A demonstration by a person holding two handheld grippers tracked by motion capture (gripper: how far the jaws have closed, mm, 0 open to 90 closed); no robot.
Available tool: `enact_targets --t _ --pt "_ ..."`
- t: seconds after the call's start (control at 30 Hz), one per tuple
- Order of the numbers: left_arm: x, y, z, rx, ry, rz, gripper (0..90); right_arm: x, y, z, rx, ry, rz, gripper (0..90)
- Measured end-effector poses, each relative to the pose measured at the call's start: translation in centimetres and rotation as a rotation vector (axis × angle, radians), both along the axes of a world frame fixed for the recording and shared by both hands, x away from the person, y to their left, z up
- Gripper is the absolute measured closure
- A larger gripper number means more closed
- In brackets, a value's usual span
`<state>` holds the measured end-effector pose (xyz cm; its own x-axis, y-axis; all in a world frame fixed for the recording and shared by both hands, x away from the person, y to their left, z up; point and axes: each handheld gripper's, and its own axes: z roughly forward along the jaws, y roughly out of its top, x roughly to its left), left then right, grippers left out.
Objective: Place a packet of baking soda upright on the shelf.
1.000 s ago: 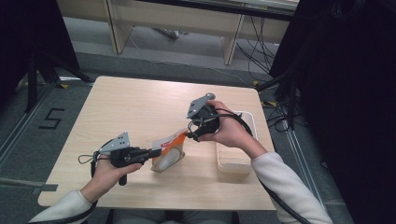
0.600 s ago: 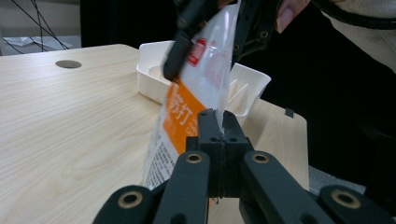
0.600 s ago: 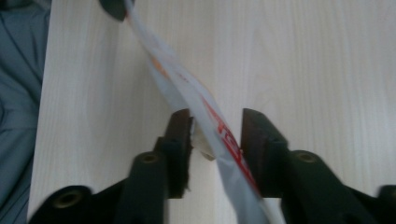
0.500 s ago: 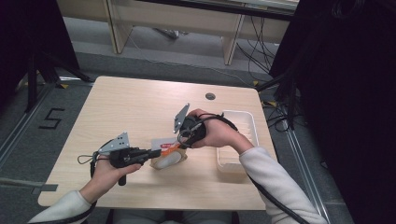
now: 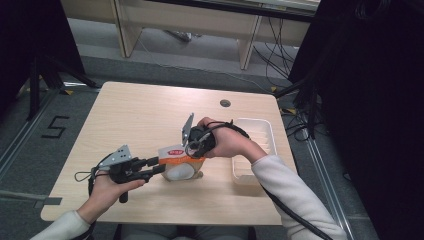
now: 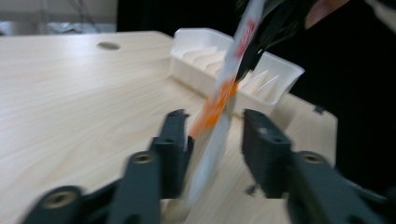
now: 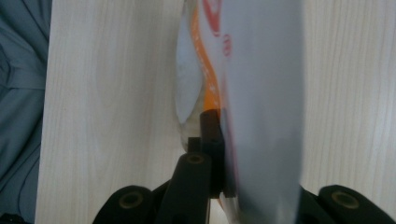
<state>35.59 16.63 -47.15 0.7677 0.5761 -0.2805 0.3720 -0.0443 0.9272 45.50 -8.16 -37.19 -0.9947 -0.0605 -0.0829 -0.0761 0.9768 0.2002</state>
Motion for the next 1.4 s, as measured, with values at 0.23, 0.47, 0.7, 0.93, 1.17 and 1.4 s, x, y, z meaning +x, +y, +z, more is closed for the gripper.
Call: enact_targets --t 0.23,0.47,0.7,0.93,1.17,1.4 --pt "-1.9 2.4 -0.7 0.044 0.033 0.025 41.8 -0.1 0.1 0.7 -0.011 0.004 -0.001 90.0" --pt "-2.7 3.6 -1.1 0.068 0.06 0.043 37.7 -0.1 0.7 1.6 -0.011 0.0 0.018 90.0" --pt "-2.7 3.3 -1.4 0.064 0.092 0.052 36.0 0.1 0.9 2.6 -0.024 -0.029 0.043 90.0" --pt "-2.5 3.4 -1.5 0.06 0.098 0.06 36.1 0.0 0.6 3.8 -0.009 -0.039 0.047 90.0" --pt "-2.5 3.4 -1.5 0.056 0.097 0.064 35.9 -0.2 0.3 4.9 -0.023 -0.044 0.034 90.0" --pt "-2.4 3.4 -1.6 0.051 0.101 0.065 35.9 -0.1 0.0 5.6 -0.026 -0.059 0.033 90.0"
